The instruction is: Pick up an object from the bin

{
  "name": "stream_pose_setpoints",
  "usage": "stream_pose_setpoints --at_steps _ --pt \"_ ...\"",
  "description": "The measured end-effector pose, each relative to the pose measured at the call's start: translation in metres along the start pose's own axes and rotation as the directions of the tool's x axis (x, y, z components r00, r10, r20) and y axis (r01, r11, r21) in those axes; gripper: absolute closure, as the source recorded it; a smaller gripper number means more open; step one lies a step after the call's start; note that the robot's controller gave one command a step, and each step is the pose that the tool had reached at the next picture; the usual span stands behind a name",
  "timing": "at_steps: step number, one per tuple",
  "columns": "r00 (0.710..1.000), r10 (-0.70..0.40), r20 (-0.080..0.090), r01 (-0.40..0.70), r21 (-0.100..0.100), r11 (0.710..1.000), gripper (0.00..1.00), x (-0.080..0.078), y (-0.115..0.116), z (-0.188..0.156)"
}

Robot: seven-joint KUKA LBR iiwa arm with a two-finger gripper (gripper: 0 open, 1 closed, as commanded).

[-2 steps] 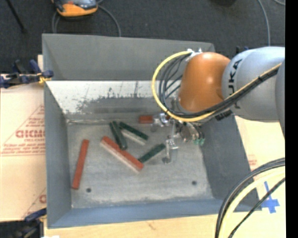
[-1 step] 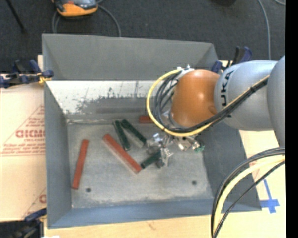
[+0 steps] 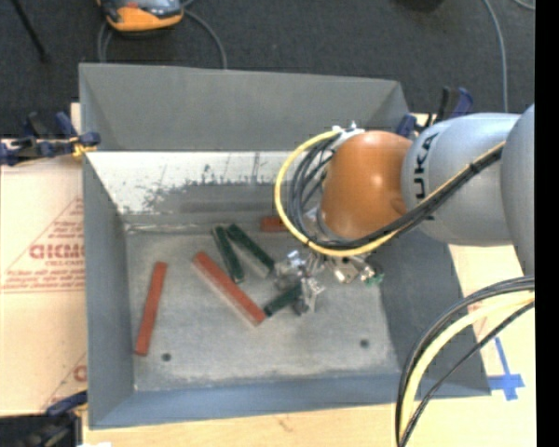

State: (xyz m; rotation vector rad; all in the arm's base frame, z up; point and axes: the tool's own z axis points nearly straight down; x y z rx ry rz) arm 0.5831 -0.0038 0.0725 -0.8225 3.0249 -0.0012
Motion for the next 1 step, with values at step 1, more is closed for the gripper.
stream_pose_setpoints --at_steps 1 --pt "1.0 -0.01 0.004 0.01 0.005 1.0 1.0 0.0164 -0.0161 -0.1794"
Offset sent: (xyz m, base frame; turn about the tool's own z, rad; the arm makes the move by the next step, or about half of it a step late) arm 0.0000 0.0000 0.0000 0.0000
